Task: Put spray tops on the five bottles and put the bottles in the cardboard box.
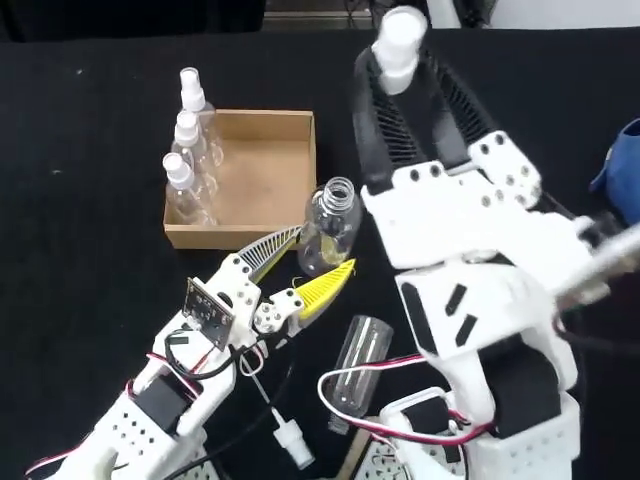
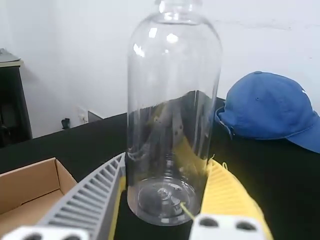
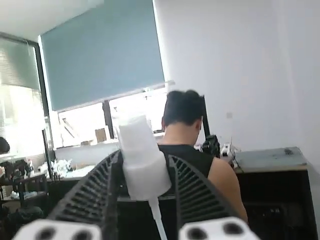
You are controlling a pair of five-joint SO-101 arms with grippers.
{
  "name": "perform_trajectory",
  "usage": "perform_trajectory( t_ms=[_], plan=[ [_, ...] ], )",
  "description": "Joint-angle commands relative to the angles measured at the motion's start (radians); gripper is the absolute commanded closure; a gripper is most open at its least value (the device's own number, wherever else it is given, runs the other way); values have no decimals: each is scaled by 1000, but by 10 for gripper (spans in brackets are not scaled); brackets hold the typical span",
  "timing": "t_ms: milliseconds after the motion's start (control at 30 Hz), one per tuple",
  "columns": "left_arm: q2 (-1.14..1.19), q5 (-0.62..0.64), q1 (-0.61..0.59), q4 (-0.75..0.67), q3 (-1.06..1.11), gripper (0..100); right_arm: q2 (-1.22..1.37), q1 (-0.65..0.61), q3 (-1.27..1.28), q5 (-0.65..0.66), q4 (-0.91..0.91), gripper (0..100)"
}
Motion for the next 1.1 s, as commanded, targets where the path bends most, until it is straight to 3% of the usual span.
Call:
perform_trajectory(
  t_ms=[0,400,900,1067],
  plan=[
    [-20,8,16,5,18,970,-18,15,8,0,-83,988],
    [-20,6,30,6,18,970,-19,-63,-7,3,-84,988],
    [-14,3,44,9,24,970,-102,-61,-39,2,49,988],
    [-12,2,47,9,24,970,-104,-61,-28,2,20,988]
  ],
)
